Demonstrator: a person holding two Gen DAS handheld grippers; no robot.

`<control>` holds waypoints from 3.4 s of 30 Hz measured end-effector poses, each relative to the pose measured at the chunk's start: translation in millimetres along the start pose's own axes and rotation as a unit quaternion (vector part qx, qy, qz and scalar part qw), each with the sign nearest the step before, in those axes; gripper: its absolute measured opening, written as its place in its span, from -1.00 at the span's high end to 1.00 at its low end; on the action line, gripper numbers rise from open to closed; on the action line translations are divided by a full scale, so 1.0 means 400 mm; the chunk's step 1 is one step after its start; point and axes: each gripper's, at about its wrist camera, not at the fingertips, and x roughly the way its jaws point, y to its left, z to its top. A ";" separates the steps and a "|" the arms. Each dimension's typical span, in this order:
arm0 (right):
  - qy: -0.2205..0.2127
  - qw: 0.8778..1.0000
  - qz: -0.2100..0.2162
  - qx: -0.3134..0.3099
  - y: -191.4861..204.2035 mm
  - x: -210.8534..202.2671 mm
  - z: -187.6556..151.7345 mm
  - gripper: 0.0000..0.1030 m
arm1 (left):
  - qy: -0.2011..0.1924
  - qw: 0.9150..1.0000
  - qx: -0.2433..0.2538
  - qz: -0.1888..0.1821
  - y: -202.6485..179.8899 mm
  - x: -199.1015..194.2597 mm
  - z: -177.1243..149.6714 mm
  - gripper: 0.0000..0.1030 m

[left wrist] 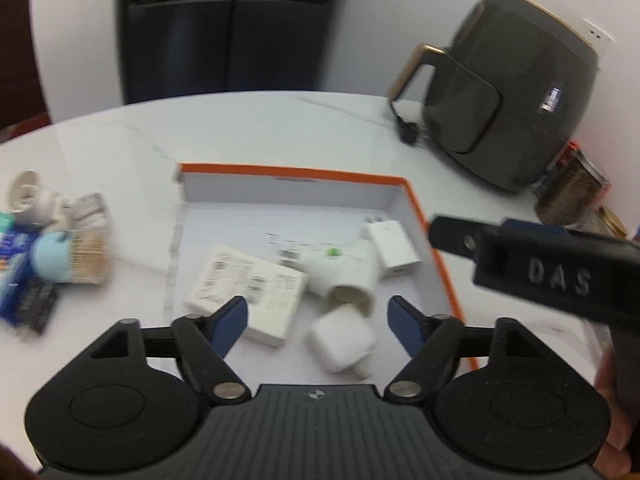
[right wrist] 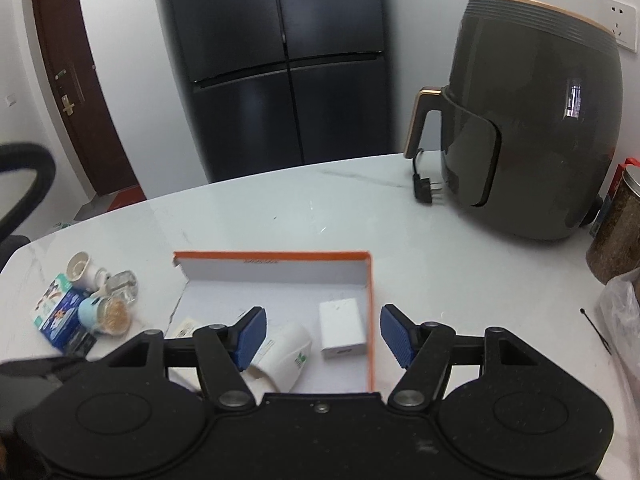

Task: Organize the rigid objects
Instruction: 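Move both grippers back toward the cluster of items on the table, then grasp the teal bandage box with the left gripper while the right gripper grasps the light-blue toothpick jar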

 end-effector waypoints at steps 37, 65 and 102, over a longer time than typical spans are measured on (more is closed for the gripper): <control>0.020 0.995 0.073 -0.067 0.417 -0.030 -0.072 -0.62 | -0.033 0.988 -0.074 0.132 0.412 -0.248 -0.066 -0.98; 0.028 0.997 0.057 -0.039 0.544 0.053 -0.078 -0.67 | 0.012 0.988 0.003 0.151 0.698 -0.116 0.051 -1.00; 0.060 0.998 0.029 0.007 0.648 0.268 -0.037 -0.87 | 0.016 0.993 -0.031 0.110 0.798 -0.024 -0.020 -0.39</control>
